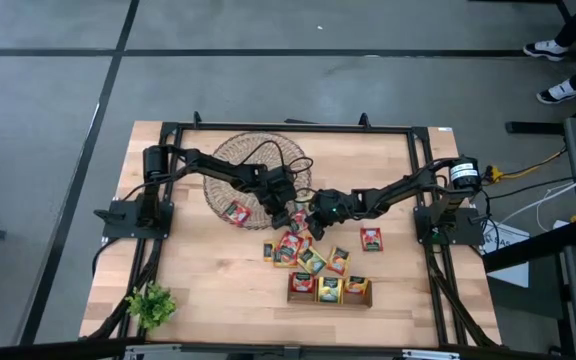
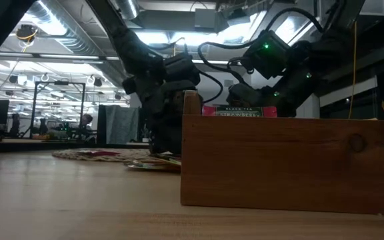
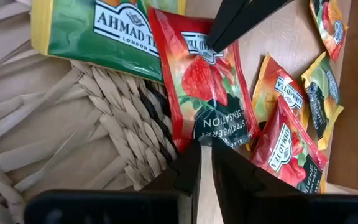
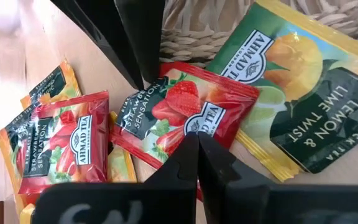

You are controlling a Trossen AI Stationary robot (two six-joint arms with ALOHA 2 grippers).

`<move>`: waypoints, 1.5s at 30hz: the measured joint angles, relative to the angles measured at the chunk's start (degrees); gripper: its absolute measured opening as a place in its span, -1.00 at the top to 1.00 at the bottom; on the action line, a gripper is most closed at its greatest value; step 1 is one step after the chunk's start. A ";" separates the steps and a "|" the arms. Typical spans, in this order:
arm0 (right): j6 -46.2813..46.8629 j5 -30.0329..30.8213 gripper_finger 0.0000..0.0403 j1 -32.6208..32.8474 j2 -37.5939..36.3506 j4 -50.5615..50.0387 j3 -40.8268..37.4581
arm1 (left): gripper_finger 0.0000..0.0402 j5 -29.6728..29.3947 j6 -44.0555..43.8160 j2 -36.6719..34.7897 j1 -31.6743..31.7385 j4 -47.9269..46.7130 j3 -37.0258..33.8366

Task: Pick & Place Tea
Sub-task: Put the red tea bag into the left section of the wooden organizer

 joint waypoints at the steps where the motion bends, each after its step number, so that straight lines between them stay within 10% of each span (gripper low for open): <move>1: 0.00 0.00 0.98 0.00 0.00 -0.08 0.00 | 0.79 0.08 0.31 -0.01 0.07 0.00 -0.01; 20: 0.02 -0.74 0.98 0.00 -0.04 -1.05 0.02 | 0.24 -2.23 2.32 -3.41 2.47 -3.61 -0.22; 45: 0.04 3.82 0.98 0.00 0.20 5.27 -0.15 | 0.42 -3.08 2.72 -3.50 2.43 -3.58 -0.15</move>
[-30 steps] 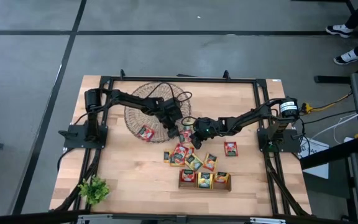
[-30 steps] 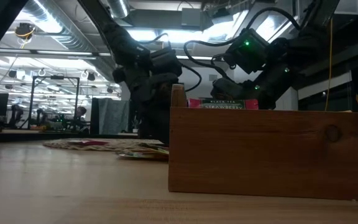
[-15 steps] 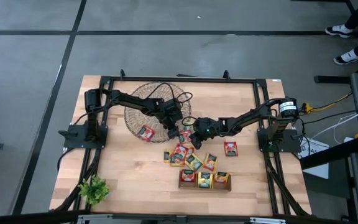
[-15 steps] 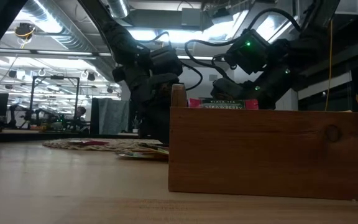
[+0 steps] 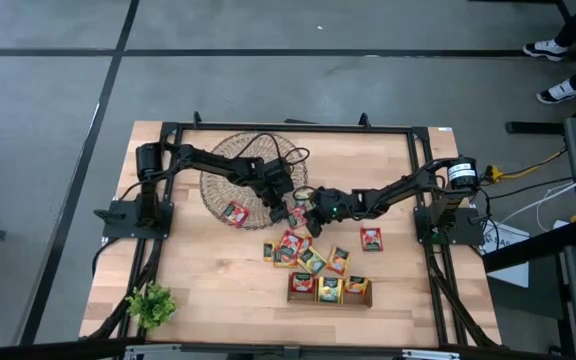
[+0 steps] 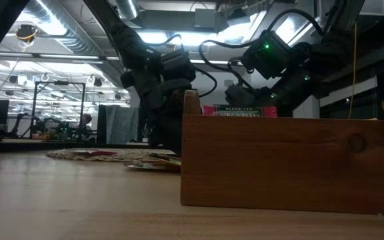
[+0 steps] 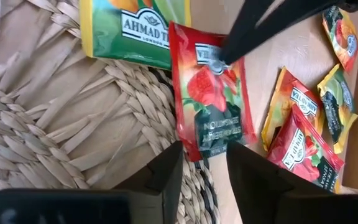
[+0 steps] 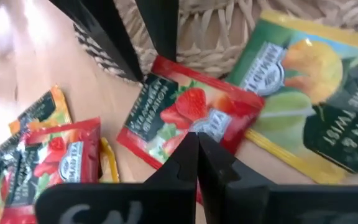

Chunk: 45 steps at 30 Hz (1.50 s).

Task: Pick & Place Tea
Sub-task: Put the red tea bag into the left section of the wooden organizer

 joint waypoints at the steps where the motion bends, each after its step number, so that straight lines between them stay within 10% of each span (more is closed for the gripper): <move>1: 0.02 0.04 0.98 0.00 0.00 0.49 0.00 | 0.45 -0.50 0.00 0.00 0.00 0.02 -0.02; 14: 0.13 0.00 0.98 0.00 -0.04 1.35 0.08 | 0.97 -1.79 1.71 -0.04 0.00 0.04 0.00; 26: -3.47 -0.89 0.95 -0.01 -0.15 1.83 0.13 | 0.99 -1.86 3.94 -0.07 0.04 0.04 0.00; 37: -12.45 -17.03 0.57 -2.86 -0.17 2.74 4.71 | 0.99 -1.88 8.00 -0.31 0.00 -0.25 0.04; 45: -21.01 -16.49 0.42 -4.78 -0.22 -16.94 12.25 | 0.99 -5.44 14.20 -2.77 -1.44 -4.86 0.07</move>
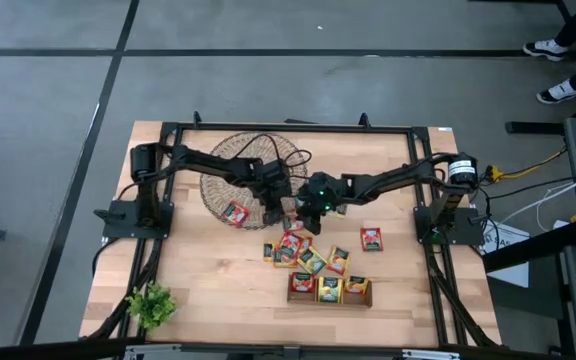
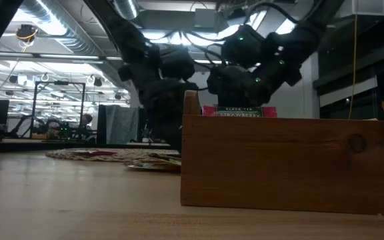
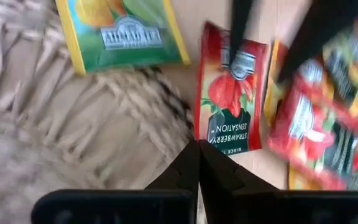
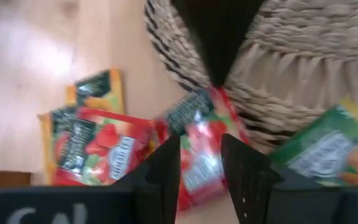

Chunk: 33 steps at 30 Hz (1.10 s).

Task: Pick & Place Tea
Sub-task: Put the red tea bag into the left section of the wooden organizer

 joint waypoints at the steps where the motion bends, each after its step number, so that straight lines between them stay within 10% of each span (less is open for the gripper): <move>1: -1.04 0.61 0.42 -0.06 0.00 -2.07 1.03 | 0.99 -1.03 1.02 -0.61 -0.34 -0.52 -0.02; 33: -5.64 -1.77 0.65 -0.72 -0.04 -19.34 9.32 | 0.99 -6.96 3.40 -5.15 -4.05 -2.07 -0.02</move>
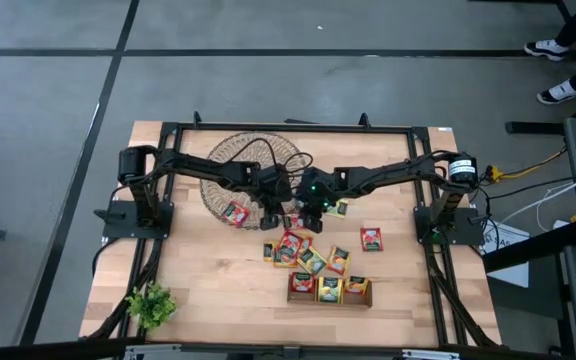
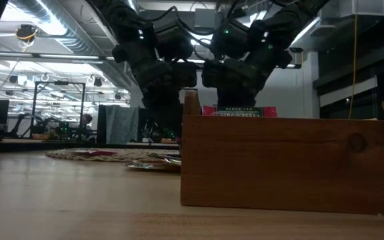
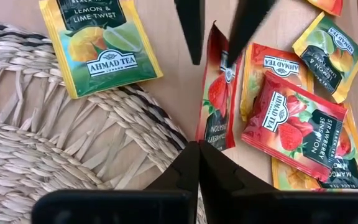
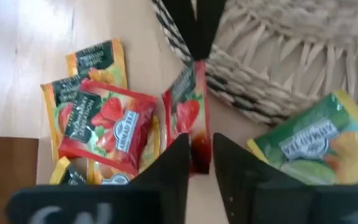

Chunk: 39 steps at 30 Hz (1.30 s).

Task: Pick & Place Tea
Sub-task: Put the red tea bag into the left section of the wooden organizer

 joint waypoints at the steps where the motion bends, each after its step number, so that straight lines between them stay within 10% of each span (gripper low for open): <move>1: 0.72 -0.01 0.72 0.00 0.00 -0.43 0.00 | 0.99 0.00 0.00 0.00 0.00 0.04 0.00; 24: -0.41 -0.91 0.98 0.77 -0.88 -5.59 -1.54 | 0.82 1.65 -3.99 -2.71 2.45 -2.23 -0.83; 39: 13.72 12.63 0.99 2.25 -24.77 17.69 -23.82 | 0.75 1.31 -5.80 -9.71 3.06 20.47 -8.31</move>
